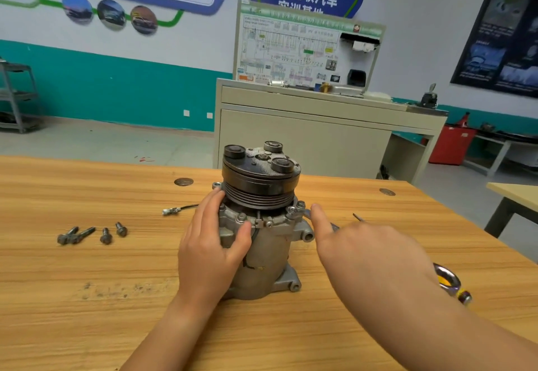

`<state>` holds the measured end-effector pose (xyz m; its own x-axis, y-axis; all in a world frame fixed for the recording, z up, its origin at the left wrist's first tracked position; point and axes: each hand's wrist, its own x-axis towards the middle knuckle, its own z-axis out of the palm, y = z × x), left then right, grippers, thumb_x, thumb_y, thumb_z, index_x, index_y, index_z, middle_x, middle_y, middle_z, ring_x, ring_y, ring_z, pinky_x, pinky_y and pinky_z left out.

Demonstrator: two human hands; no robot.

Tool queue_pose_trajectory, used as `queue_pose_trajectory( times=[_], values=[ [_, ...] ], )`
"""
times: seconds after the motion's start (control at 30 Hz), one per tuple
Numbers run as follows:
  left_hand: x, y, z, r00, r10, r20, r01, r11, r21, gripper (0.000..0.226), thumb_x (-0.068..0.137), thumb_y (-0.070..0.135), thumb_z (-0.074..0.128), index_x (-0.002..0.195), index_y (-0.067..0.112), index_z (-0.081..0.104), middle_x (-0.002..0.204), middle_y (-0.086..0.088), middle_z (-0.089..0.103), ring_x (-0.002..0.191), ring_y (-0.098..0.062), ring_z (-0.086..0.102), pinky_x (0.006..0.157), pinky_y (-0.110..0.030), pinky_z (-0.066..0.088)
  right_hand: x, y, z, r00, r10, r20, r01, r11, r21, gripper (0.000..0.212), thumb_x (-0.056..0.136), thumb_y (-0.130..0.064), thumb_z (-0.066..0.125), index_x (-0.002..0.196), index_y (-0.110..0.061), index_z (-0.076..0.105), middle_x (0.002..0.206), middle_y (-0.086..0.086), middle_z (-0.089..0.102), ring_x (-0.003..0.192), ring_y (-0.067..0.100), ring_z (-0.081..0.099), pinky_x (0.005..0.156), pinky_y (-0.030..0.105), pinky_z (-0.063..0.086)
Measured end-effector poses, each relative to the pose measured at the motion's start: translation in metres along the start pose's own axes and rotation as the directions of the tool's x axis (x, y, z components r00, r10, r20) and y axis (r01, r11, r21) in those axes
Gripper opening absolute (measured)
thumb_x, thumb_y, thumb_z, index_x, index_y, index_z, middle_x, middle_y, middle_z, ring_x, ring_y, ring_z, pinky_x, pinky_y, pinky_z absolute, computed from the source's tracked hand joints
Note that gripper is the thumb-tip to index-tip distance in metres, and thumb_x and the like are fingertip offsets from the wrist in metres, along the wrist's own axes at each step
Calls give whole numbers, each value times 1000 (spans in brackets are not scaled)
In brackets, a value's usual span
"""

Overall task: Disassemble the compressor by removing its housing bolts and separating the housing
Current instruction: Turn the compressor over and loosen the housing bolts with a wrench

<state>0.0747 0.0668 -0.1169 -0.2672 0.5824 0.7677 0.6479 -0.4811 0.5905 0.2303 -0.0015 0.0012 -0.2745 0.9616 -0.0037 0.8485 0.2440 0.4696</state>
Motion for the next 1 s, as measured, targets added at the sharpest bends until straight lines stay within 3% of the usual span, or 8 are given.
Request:
queue_pose_trajectory(
  times=[0.23,0.37,0.47,0.57,0.67,0.77,0.87,1.0],
  values=[
    [-1,5,-8,998,-12,65,12,1000,10,67,83,46,42,129,-2,50,129,-15,55,119,-29,53,91,-32,41,-2,-11,-5,998,42,-46,-44,998,-49,72,86,9,36,145,1,-6,60,10,32,49,19,29,37,27,19],
    [-1,1,-7,998,3,55,-3,1000,5,68,84,49,40,132,2,47,135,-11,51,124,-21,47,93,-26,37,-3,2,8,985,1,-173,-25,990,-139,77,85,8,36,146,-9,-9,59,4,27,46,17,25,38,27,19],
    [0,0,-3,999,5,39,-4,1000,-14,67,83,49,41,133,4,47,135,-9,50,125,-17,45,94,-25,36,4,21,19,975,5,-222,-27,995,-96,83,86,4,36,145,-25,-14,62,-1,32,49,15,28,40,26,22],
    [1,-2,-1,999,-11,35,13,999,-48,68,82,50,41,133,6,47,135,-7,49,124,-12,43,96,-17,32,10,35,22,979,22,-203,-19,1000,14,71,95,-14,35,143,-39,-10,62,-5,37,51,11,32,43,25,28],
    [1,-4,0,999,-2,34,4,998,-70,66,81,48,42,133,8,47,133,-3,48,120,-1,37,93,2,22,11,36,26,975,-37,-218,51,997,58,56,98,-36,25,145,-35,-6,60,-8,35,52,9,30,44,25,26],
    [1,-5,0,999,-3,34,6,996,-91,65,81,47,42,132,8,47,128,5,45,117,3,35,92,5,20,14,38,26,992,-99,-84,108,988,107,56,98,-32,23,144,-35,-8,64,-10,36,55,7,32,45,24,26],
    [1,-4,1,1000,8,25,-5,995,-97,63,81,45,43,130,6,48,125,6,44,114,5,36,91,6,20,19,51,16,985,-146,89,114,949,293,51,98,-35,26,141,-49,2,69,-18,44,46,5,51,50,20,44],
    [1,-3,0,1000,0,30,3,995,-102,62,81,45,43,129,7,48,126,6,44,113,6,36,89,7,20,20,58,9,985,-171,35,155,948,276,49,97,-42,28,136,-58,2,58,-18,38,53,1,43,50,13,35]
  ],
)
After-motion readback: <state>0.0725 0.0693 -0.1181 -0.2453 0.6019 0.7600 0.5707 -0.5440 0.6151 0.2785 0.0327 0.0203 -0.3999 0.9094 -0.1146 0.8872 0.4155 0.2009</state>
